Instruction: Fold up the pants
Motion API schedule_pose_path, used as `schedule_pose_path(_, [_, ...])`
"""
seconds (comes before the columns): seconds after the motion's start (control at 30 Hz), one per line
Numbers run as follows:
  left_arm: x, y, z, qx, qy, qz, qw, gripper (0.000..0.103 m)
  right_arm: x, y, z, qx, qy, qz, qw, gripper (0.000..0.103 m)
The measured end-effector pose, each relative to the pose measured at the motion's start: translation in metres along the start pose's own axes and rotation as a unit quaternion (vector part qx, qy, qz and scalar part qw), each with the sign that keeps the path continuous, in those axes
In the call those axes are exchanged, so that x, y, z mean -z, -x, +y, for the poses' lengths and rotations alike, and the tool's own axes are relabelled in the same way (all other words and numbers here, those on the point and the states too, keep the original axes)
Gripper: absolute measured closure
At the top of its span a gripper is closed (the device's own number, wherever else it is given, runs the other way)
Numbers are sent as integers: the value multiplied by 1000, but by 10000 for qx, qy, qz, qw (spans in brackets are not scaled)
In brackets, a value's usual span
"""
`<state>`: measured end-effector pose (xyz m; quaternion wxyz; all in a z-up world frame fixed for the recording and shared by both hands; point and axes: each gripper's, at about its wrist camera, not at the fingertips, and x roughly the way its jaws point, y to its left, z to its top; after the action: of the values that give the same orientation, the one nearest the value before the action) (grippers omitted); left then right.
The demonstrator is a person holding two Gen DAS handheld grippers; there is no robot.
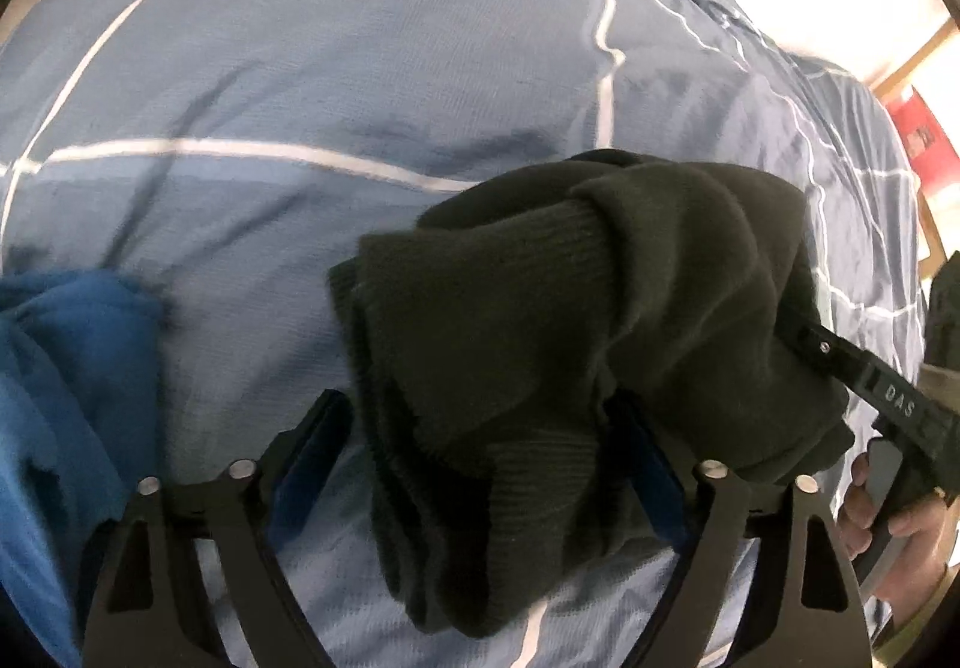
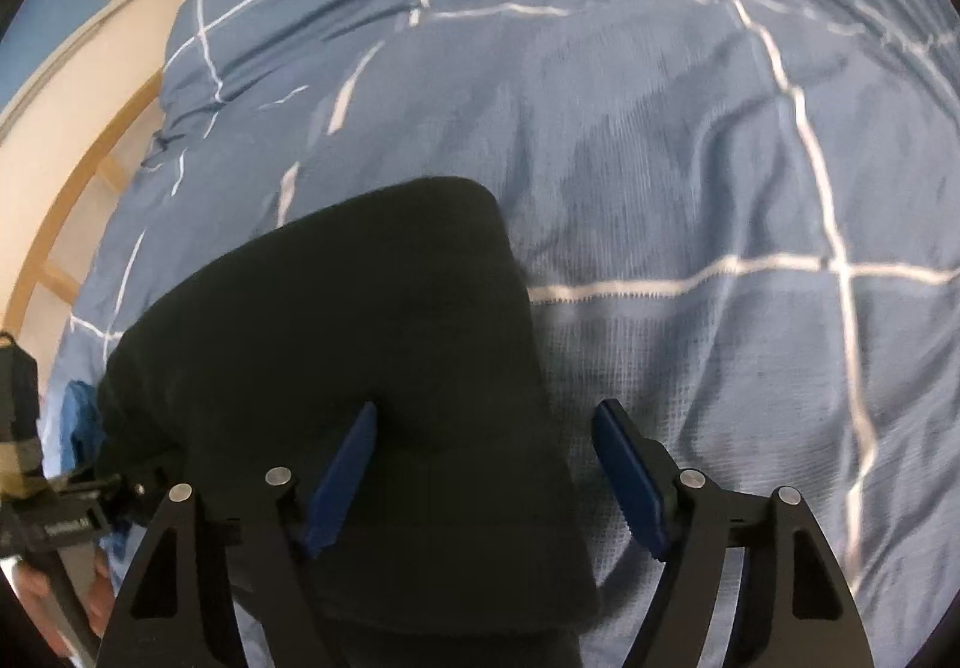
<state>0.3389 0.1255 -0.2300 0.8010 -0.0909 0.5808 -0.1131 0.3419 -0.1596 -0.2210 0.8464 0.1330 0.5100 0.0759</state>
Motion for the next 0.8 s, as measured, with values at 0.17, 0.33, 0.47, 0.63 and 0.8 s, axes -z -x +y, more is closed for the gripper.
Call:
schedule_pose_path(0.17, [-4, -6, -2, -17, 14, 44, 10000, 27, 9, -19, -19, -447, -708, 230, 9962, 29])
schedule_pose_path(0.33, [-6, -1, 2, 161, 318, 139, 9993, 45, 5, -17, -6, -440, -697, 387, 9958, 45])
schedule_pose_path(0.47, [-6, 12, 5, 260, 541, 161, 9981, 58, 2, -4, 9, -240, -477, 322, 9981, 60])
schedule_pose_path(0.63, [-6, 35, 3, 414, 644, 32, 9971, 66, 2, 29, 31, 63, -240, -3, 9997, 63])
schedule_pose_path(0.8, [-5, 75, -6, 629, 576, -216, 9961, 67, 3, 73, 44, 114, -244, -350, 9990, 65])
